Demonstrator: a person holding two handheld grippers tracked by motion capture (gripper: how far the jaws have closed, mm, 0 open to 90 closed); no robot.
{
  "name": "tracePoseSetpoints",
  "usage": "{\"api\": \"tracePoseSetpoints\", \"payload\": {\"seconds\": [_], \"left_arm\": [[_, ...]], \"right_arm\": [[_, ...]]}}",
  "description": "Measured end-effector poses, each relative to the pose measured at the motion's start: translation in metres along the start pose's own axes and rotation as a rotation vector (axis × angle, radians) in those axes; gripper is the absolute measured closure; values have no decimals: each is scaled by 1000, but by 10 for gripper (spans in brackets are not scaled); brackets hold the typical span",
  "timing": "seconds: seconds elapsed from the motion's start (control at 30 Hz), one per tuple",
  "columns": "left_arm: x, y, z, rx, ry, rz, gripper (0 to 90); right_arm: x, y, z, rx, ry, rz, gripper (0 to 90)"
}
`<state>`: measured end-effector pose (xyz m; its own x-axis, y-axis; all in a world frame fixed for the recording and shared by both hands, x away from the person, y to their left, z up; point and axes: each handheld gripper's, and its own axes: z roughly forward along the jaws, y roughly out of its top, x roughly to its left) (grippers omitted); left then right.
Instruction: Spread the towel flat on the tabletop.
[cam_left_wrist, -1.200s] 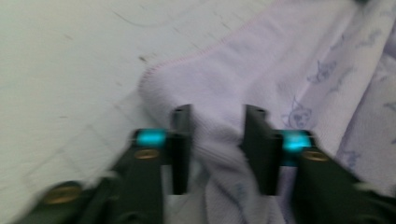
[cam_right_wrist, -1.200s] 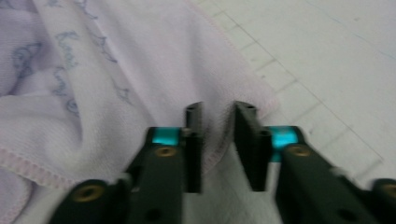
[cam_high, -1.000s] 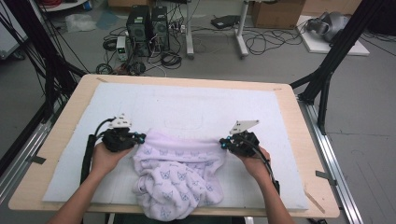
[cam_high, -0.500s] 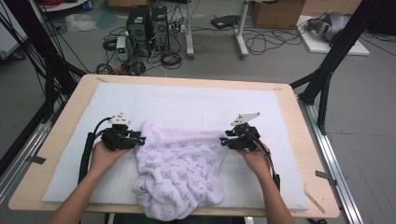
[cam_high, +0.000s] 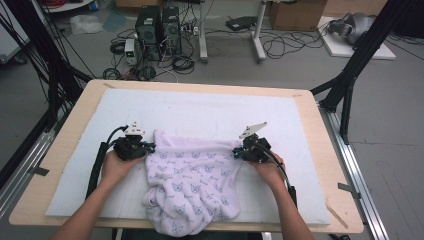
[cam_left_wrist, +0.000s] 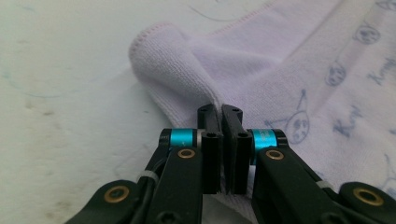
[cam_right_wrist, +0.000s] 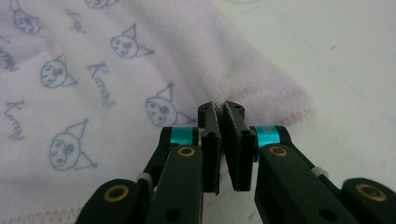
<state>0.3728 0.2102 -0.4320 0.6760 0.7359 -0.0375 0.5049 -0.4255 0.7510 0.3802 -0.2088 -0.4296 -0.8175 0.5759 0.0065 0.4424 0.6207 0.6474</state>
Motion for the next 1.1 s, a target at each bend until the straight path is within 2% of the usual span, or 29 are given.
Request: {"api": "tracePoseSetpoints", "payload": {"seconds": [0.03, 0.07, 0.17, 0.2, 0.23, 0.27, 0.3, 0.37, 0.4, 0.43, 0.47, 0.5, 0.53, 0.6, 0.7, 0.73, 0.77, 0.83, 0.9, 0.97, 1.03, 1.1], "left_arm": [[3, 4, -3, -13, 9, -5, 867], [6, 10, -5, -25, 20, -6, 867], [16, 34, -13, -75, 41, -17, 868], [19, 45, -14, -85, 55, -15, 869], [22, 56, -16, -100, 70, -9, 869], [25, 68, -18, -122, 94, -4, 869], [28, 81, -20, -137, 116, 7, 869], [35, 103, -20, -175, 148, 18, 856], [37, 110, -17, -177, 172, 11, 786], [41, 114, -12, -150, 172, -6, 650], [43, 115, -8, -122, 155, -24, 569], [45, 113, -4, -104, 147, -38, 510], [45, 108, -2, -82, 134, -41, 476], [43, 94, 1, -81, 103, -37, 493], [41, 69, 3, -67, 64, -63, 500], [40, 61, 2, -65, 55, -60, 511], [38, 54, 1, -64, 45, -59, 511], [32, 41, -4, -66, 8, -52, 510], [24, 30, -9, -80, -9, -37, 513], [17, 21, -15, -80, -35, -21, 514], [8, 12, -21, -88, -60, -7, 513], [-1, 5, -26, -97, -89, -1, 515]], "right_arm": [[-6, 4, -6, -50, -22, 9, 863], [-6, 4, -6, -50, -22, 9, 863], [-23, 20, -20, -94, -59, 25, 865], [-35, 37, -31, -118, -83, 36, 866], [-35, 37, -31, -118, -83, 36, 866], [-45, 56, -41, -148, -119, 27, 866], [-45, 56, -41, -148, -119, 27, 866], [-57, 73, -47, -167, -157, 24, 858], [-63, 79, -48, -169, -185, 33, 844], [-69, 82, -47, -175, -216, 48, 773], [-74, 82, -45, -181, -238, 74, 672], [-78, 80, -42, -182, -240, 106, 657], [-80, 76, -39, -172, -214, 125, 646], [-75, 68, -31, -148, -203, 112, 639], [-62, 53, -24, -126, -167, 96, 626], [-51, 45, -23, -126, -137, 84, 621], [-51, 45, -23, -126, -137, 84, 621], [-38, 38, -22, -126, -104, 71, 602], [-25, 31, -23, -131, -73, 49, 590], [-12, 23, -24, -152, -41, 45, 578], [2, 17, -26, -152, -19, 19, 566], [15, 11, -29, -187, 17, 10, 556]]}}
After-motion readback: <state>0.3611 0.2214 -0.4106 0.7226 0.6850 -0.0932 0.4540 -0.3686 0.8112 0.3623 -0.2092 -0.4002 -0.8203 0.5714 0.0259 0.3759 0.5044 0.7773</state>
